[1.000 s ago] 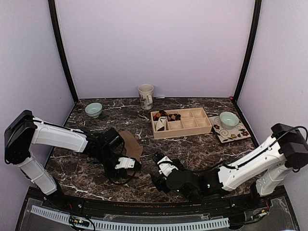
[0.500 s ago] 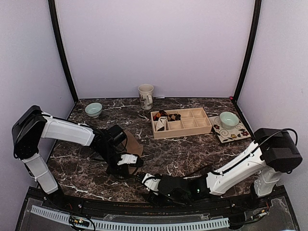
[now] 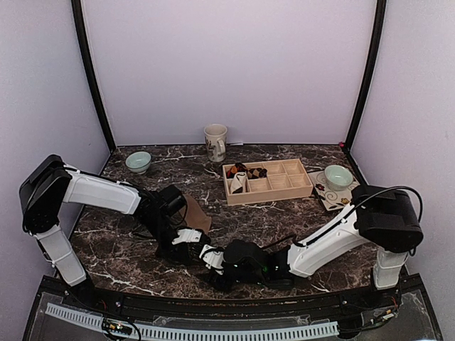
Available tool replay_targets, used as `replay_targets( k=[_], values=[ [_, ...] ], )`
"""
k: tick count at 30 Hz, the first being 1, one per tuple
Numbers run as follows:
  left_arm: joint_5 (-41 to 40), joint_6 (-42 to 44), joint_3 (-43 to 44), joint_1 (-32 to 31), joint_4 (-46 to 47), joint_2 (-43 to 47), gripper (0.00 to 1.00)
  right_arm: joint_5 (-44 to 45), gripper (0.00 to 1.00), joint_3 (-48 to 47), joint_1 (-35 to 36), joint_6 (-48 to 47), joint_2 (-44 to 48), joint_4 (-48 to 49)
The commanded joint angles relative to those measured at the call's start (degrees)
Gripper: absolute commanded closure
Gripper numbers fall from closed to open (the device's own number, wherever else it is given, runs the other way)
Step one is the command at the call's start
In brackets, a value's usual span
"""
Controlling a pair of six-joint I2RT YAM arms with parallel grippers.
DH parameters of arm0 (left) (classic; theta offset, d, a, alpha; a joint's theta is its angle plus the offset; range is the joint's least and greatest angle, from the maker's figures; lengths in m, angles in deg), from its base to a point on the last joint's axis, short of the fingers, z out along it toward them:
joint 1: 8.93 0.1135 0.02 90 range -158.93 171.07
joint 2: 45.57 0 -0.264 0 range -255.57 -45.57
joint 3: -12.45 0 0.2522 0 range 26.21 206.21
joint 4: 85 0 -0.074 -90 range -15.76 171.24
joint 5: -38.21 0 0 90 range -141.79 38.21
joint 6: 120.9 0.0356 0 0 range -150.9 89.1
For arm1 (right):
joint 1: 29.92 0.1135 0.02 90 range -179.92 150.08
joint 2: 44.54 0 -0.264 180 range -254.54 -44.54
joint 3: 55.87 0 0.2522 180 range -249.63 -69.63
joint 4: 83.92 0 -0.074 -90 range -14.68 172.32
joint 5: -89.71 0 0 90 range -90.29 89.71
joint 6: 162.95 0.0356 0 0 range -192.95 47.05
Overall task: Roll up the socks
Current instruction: Roll the sock at the center of the board.
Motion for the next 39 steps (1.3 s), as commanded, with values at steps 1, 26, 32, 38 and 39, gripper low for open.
replay_targets(
  k=[1, 26, 32, 38, 39],
  values=[
    [-0.35, 1.47, -0.55, 0.16, -5.4, -1.47, 1.0, -0.59, 0.42, -1.39, -1.28, -2.33, -3.03, 3.9],
    [2.64, 3.37, -0.5, 0.87, -8.87, -1.52, 1.0, 1.89, 0.53, 6.6, -1.56, 4.22, -3.07, 18.62],
    [3.16, 2.3, 0.34, 0.88, -8.56, -2.28, 1.0, 1.87, 0.53, 4.12, -0.52, 2.51, -4.14, 18.51],
    [3.17, 2.46, 1.0, 0.88, -8.88, -2.73, 1.0, -0.79, 0.55, 1.27, -0.36, 1.94, -5.35, 17.14],
    [3.3, 2.46, 0.93, 0.88, -8.98, -2.75, 1.0, -1.11, 0.55, 0.76, -0.34, 1.93, -5.78, 16.59]
  ],
)
